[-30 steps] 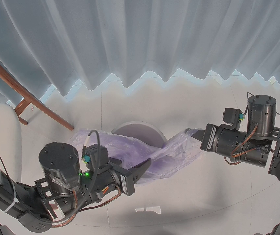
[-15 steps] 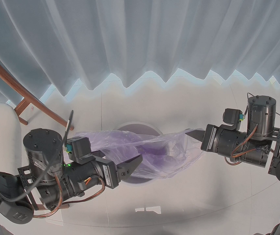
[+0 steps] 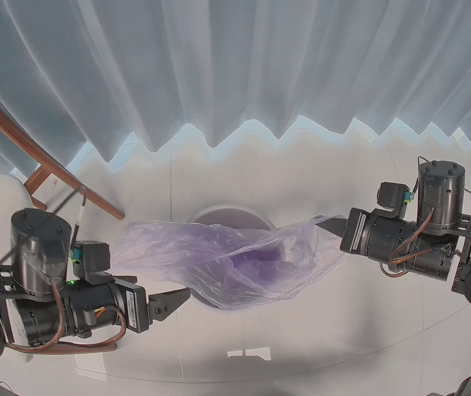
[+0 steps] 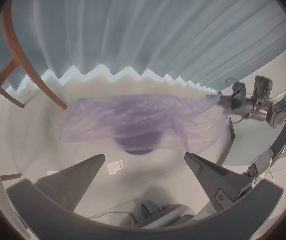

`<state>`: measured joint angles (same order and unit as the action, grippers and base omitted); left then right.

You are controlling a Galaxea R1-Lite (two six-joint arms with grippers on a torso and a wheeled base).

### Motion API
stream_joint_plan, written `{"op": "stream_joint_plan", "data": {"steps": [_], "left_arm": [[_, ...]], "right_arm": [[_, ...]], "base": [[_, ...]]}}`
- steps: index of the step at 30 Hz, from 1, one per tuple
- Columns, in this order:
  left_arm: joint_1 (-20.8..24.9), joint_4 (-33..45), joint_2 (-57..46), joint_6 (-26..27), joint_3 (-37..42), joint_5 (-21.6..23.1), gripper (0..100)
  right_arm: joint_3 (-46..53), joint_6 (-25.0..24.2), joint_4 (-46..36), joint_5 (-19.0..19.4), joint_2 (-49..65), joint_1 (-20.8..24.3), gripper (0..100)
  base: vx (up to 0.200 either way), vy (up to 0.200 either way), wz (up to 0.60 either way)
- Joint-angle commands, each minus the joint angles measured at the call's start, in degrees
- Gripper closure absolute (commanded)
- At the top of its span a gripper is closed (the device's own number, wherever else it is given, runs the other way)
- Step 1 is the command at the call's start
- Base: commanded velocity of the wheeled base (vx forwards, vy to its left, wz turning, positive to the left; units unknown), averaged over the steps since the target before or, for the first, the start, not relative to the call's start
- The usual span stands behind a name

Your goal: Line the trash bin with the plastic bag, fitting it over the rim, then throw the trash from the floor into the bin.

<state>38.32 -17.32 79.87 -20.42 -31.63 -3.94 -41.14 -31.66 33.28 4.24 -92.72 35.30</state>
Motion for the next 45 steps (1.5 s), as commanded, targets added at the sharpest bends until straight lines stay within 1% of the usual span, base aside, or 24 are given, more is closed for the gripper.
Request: {"op": "stream_joint_plan", "data": {"steps": [1,4,9,11,13,15,16,17,19,23,31,34,39,41,42,43,45], "left_arm": [[-0.7,-0.1,-2.7,-0.1,-1.2,-1.1,0],[-1.7,0.0,-2.4,-0.1,-1.8,-2.7,0],[-3.9,0.3,-2.3,0.0,-1.5,-2.7,0],[-3.9,0.3,-2.3,0.0,-1.5,-2.7,0],[-5.4,0.9,-2.4,1.1,0.0,-2.7,0],[-5.4,0.9,-2.4,1.1,0.0,-2.7,0],[-8.2,1.2,-2.4,3.5,1.8,-2.7,0],[-9.9,1.2,-2.3,5.4,2.2,-2.7,0],[-11.5,1.2,-2.3,7.1,3.0,-2.6,0],[-11.8,1.2,-1.2,7.4,3.7,-2.6,0],[-11.9,0.4,5.3,7.1,2.7,-2.8,0],[-11.9,-0.3,6.3,7.1,2.3,-2.8,0],[-12.3,-5.6,9.5,5.8,1.8,-3.0,0],[-13.4,-8.8,10.6,5.9,1.9,-3.0,0],[-13.4,-8.8,10.6,5.9,1.9,-3.0,0],[-14.3,-11.8,11.6,6.0,2.0,-3.0,0],[-15.0,-13.6,12.2,6.0,2.2,-3.0,0]], "right_arm": [[0.1,-0.1,0.0,0.1,-0.2,-0.1,100],[0.1,-0.2,0.0,0.2,-0.1,-0.1,100],[0.1,-0.1,0.0,0.1,-0.2,0.0,100],[0.1,-0.1,0.0,0.1,-0.2,0.0,100],[0.0,-0.1,0.0,0.1,0.2,-0.1,100],[0.0,-0.1,0.0,0.1,0.2,-0.1,100],[0.1,-0.1,0.0,0.1,0.1,-0.1,100],[0.1,-0.1,0.0,0.1,-0.1,-0.2,100],[0.1,-0.1,0.0,0.1,-0.2,-0.2,100],[0.0,-0.1,0.0,0.1,0.0,-0.3,100],[0.0,0.0,0.0,0.1,-0.1,-0.3,100],[0.1,0.0,0.0,0.1,-0.1,-0.3,100],[0.0,0.0,0.0,0.1,0.0,-0.3,100],[0.0,0.0,0.0,0.1,0.0,-0.2,100],[0.0,0.0,0.0,0.1,0.0,-0.2,100],[0.0,0.1,0.0,0.1,0.0,-0.2,100],[0.0,0.1,0.0,0.1,0.2,-0.2,100]], "base": [[0.000,0.000,0.00],[0.000,0.000,0.00],[0.000,0.000,0.00],[0.000,0.000,0.00],[0.000,0.000,0.00],[0.000,0.000,0.00],[0.000,0.000,0.00],[0.000,0.000,0.00],[0.000,0.000,0.00],[0.000,0.000,0.00],[0.000,0.000,0.00],[0.000,0.000,0.00],[0.000,0.000,0.00],[0.000,0.000,0.00],[0.000,0.000,0.00],[0.000,0.000,0.00],[0.000,0.000,0.00]]}}
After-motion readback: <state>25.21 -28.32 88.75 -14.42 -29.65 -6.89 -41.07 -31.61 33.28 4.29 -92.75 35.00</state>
